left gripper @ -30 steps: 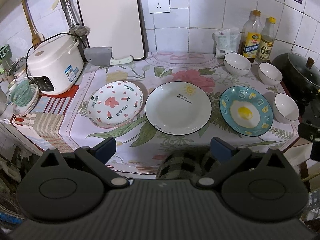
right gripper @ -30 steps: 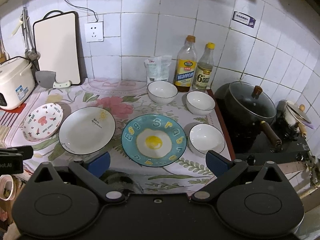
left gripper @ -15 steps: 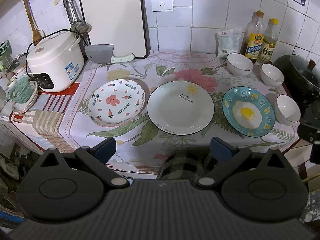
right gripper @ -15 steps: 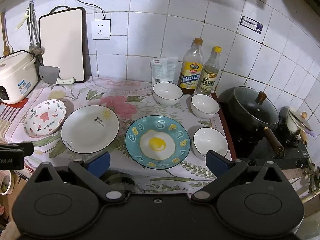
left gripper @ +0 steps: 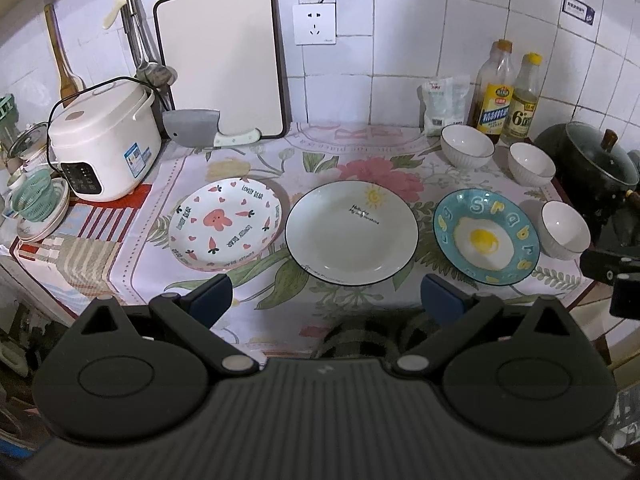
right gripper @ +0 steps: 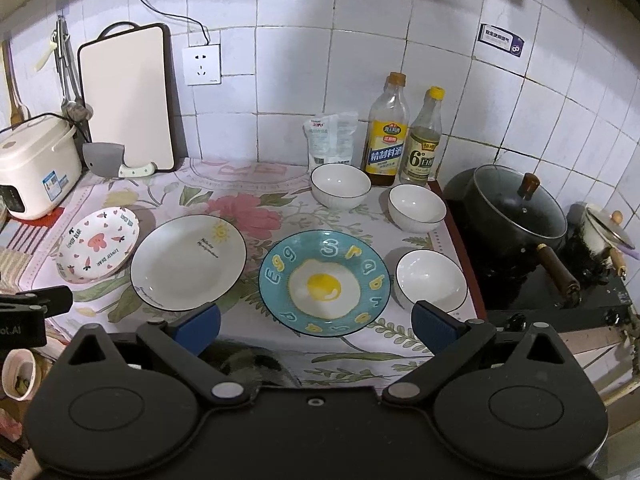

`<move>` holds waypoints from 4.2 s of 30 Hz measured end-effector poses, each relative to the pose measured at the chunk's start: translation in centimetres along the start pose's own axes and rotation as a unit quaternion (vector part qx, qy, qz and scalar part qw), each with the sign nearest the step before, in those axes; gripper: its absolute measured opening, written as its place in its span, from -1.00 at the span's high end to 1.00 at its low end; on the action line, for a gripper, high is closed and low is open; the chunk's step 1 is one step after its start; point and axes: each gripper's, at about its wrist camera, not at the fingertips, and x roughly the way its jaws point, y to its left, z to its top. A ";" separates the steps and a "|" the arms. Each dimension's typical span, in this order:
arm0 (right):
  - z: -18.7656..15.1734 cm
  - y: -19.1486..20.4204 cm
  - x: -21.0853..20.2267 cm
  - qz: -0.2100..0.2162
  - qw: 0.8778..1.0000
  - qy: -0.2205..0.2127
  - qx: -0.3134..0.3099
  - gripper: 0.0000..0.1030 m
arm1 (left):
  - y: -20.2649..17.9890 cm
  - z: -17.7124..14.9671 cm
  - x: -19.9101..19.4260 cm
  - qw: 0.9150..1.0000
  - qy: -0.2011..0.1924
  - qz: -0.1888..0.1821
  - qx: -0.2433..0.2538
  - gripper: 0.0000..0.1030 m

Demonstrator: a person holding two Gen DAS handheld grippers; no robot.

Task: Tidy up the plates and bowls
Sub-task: 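Lower both grippers onto the white sun plate rim and close them, then lift the white sun plate with both grippers and carry it toward the bowls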

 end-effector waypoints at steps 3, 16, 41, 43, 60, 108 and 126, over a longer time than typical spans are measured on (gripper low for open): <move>-0.2 -0.2 0.0 0.005 1.000 -0.004 0.009 -1.00 | 0.3 -0.2 0.0 1.000 -0.006 -0.007 -0.007 -0.98; 1.4 0.0 -1.5 0.047 0.993 -0.106 0.003 -1.00 | 3.3 1.0 -0.7 0.997 -0.053 -0.018 -0.059 -0.98; -0.4 4.4 20.9 0.260 0.964 0.030 0.050 -0.48 | 4.0 0.5 15.3 0.994 0.016 -0.061 -0.085 -0.63; -0.9 4.8 22.0 0.254 0.965 0.044 0.050 -0.47 | 3.9 0.3 16.8 0.995 0.022 -0.048 -0.082 -0.59; -4.3 6.6 26.8 0.208 0.967 0.066 0.131 0.51 | 5.2 -1.6 26.1 0.984 0.086 -0.029 -0.155 0.46; -1.7 3.6 26.8 0.237 0.958 0.063 0.151 0.23 | 3.7 -0.1 27.5 0.971 0.109 -0.048 -0.207 0.71; -2.9 8.0 29.0 0.203 0.973 0.022 0.110 0.20 | 3.8 0.0 27.2 0.971 0.102 -0.053 -0.211 0.72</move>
